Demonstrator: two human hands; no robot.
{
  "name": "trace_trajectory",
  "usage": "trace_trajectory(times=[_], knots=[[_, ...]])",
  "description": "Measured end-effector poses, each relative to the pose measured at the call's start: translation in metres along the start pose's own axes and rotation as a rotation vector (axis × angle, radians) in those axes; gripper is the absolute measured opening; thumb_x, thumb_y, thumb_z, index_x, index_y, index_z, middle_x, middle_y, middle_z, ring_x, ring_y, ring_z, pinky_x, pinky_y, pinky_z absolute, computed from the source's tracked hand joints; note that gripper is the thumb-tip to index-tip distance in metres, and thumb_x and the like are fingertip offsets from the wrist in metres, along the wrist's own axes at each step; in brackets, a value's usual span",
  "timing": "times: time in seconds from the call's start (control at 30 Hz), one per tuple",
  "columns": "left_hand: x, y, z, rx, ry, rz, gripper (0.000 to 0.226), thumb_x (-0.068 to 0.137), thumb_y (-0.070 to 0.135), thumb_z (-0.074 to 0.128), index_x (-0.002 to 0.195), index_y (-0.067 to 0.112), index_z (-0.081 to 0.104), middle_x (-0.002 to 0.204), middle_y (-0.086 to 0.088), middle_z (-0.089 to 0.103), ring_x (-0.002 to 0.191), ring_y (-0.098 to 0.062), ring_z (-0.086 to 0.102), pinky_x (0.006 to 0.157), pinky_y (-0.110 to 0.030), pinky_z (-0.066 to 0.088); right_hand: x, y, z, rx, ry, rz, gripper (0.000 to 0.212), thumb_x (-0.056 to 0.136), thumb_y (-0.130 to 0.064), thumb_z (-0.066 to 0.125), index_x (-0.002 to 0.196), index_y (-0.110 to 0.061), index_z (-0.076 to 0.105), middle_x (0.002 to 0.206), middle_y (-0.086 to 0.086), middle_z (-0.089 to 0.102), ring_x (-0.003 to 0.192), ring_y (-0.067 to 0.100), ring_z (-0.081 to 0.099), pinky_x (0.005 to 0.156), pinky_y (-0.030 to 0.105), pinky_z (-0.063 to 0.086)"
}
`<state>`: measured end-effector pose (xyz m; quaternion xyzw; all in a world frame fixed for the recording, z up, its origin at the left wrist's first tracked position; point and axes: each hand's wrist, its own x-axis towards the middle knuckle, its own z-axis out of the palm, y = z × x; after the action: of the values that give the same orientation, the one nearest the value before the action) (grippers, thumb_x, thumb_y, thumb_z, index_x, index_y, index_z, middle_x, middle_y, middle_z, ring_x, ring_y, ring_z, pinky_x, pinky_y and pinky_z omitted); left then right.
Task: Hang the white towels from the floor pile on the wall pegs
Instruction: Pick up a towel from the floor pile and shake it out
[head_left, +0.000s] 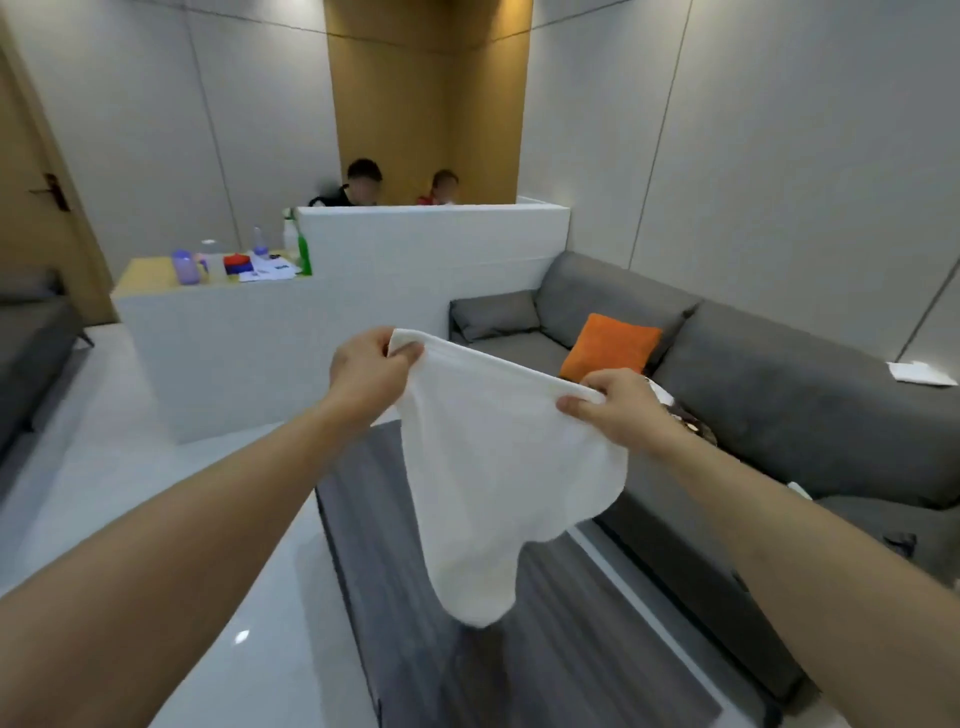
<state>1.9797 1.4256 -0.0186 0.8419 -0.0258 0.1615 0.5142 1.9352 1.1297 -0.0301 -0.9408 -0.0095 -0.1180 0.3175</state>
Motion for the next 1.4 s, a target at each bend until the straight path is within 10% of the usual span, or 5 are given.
trace_trajectory(times=[0.27, 0.5, 1.1, 1.4], knots=[[0.085, -0.015, -0.001, 0.163, 0.397, -0.131, 0.017, 0.088, 0.033, 0.064, 0.074, 0.026, 0.069, 0.072, 0.009, 0.065, 0.076, -0.017, 0.060, 0.062, -0.028, 0.044, 0.180, 0.019, -0.001, -0.046, -0.010, -0.270, 0.036, 0.093, -0.027, 0.064, 0.058, -0.026, 0.055, 0.060, -0.003, 0.055, 0.066, 0.022, 0.053, 0.055, 0.031, 0.036], [0.054, -0.048, 0.040, 0.295, 0.519, -0.271, 0.016, 0.089, 0.027, 0.065, 0.073, 0.027, 0.067, 0.066, 0.007, 0.060, 0.065, -0.016, 0.055, 0.055, -0.025, 0.039, 0.230, 0.072, 0.064, -0.037, -0.118, -0.395, 0.015, 0.092, -0.021, 0.063, 0.088, -0.011, 0.073, 0.087, 0.013, 0.070, 0.086, 0.035, 0.062, 0.068, 0.036, 0.044], [-0.218, -0.227, 0.197, 0.499, 0.014, -0.686, 0.024, 0.092, 0.015, 0.058, 0.073, 0.027, 0.066, 0.061, 0.013, 0.059, 0.055, -0.002, 0.055, 0.047, -0.013, 0.033, -0.001, 0.309, 0.206, -0.258, -0.583, -0.078, 0.017, 0.094, -0.022, 0.062, 0.103, -0.022, 0.077, 0.094, 0.005, 0.071, 0.085, 0.027, 0.065, 0.069, 0.030, 0.045], [-0.242, -0.209, 0.160, 0.605, -0.072, -0.661, 0.019, 0.087, 0.021, 0.056, 0.077, 0.027, 0.071, 0.073, 0.007, 0.065, 0.073, -0.019, 0.061, 0.057, -0.023, 0.037, -0.033, 0.278, 0.185, -0.253, -0.563, -0.023, 0.020, 0.093, -0.030, 0.061, 0.079, -0.017, 0.068, 0.076, 0.003, 0.066, 0.075, 0.024, 0.061, 0.063, 0.034, 0.047]])
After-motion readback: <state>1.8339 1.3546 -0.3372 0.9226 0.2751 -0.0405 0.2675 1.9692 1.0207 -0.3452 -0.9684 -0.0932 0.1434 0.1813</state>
